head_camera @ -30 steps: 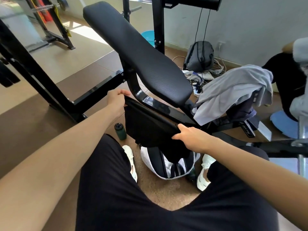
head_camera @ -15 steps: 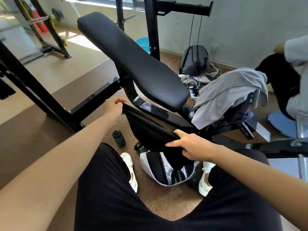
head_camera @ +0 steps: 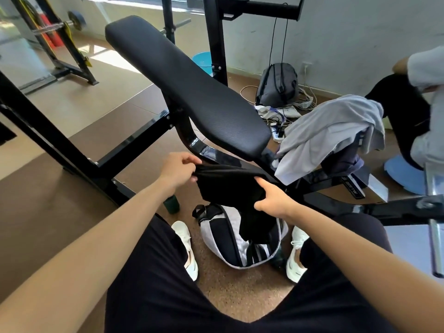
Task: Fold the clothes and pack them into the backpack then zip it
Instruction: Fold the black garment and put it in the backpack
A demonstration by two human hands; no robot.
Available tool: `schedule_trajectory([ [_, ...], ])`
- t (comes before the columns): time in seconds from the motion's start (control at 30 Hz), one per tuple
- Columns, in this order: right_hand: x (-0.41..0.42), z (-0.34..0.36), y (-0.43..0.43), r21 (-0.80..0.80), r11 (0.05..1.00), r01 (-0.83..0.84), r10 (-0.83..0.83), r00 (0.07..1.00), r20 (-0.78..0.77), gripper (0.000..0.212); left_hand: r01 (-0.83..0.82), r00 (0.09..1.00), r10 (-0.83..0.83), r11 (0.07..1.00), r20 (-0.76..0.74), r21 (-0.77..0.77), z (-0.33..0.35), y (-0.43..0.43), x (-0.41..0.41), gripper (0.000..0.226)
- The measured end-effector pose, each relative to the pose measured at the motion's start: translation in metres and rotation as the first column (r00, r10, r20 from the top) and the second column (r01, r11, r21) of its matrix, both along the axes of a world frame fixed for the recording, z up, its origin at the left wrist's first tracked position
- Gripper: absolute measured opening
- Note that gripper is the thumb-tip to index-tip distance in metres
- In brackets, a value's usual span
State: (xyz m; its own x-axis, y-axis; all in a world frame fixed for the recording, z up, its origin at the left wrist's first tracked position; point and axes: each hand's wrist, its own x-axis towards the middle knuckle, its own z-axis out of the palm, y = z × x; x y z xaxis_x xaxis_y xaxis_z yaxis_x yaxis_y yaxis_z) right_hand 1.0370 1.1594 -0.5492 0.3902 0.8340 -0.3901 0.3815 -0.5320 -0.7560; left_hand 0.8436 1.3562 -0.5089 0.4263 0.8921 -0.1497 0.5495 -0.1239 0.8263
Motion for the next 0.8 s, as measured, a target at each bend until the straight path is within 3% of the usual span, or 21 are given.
schedule_trajectory([
  [0.1,-0.001,-0.014,0.004,0.048,0.97,0.24,-0.213,0.927,-0.31,0.096,0.158,0.986,-0.162,0.982,-0.031,-0.106,-0.017,-0.038,0.005,0.04],
  [0.2,-0.008,-0.024,0.003,0.036,0.909,0.416,-0.304,0.718,-0.626,0.08,0.309,0.945,-0.32,0.943,-0.076,-0.121,-0.044,-0.08,0.012,0.045],
  [0.27,-0.012,-0.032,-0.002,0.061,0.894,0.443,-0.271,0.644,-0.716,0.06,0.383,0.915,-0.386,0.922,-0.117,-0.05,-0.06,-0.107,0.016,0.049],
  [0.33,-0.014,-0.043,-0.011,0.065,0.875,0.48,-0.277,0.606,-0.746,0.063,0.428,0.901,-0.426,0.904,-0.087,0.012,-0.071,-0.131,0.02,0.048],
  [0.4,-0.015,-0.054,-0.018,0.066,0.86,0.506,-0.322,0.639,-0.698,0.085,0.494,0.869,-0.493,0.869,-0.047,0.014,-0.082,-0.149,0.023,0.051],
  [0.47,-0.011,-0.061,-0.019,0.061,0.851,0.522,-0.382,0.695,-0.61,0.101,0.565,0.824,-0.566,0.821,0.009,-0.086,-0.093,-0.156,0.024,0.056],
  [0.6,-0.001,-0.067,-0.014,0.085,0.902,0.423,-0.339,0.816,-0.468,0.098,0.625,0.779,-0.609,0.734,0.149,-0.266,-0.105,-0.145,0.023,0.041],
  [0.7,0.008,-0.061,-0.017,0.082,0.93,0.358,-0.294,0.86,-0.417,0.088,0.474,0.862,-0.376,0.836,0.339,-0.277,-0.101,-0.128,0.025,0.028],
  [0.8,0.022,-0.053,-0.027,0.077,0.978,0.192,-0.125,0.844,-0.521,0.086,0.28,0.914,-0.19,0.935,0.36,-0.217,-0.1,-0.096,0.025,0.035],
])
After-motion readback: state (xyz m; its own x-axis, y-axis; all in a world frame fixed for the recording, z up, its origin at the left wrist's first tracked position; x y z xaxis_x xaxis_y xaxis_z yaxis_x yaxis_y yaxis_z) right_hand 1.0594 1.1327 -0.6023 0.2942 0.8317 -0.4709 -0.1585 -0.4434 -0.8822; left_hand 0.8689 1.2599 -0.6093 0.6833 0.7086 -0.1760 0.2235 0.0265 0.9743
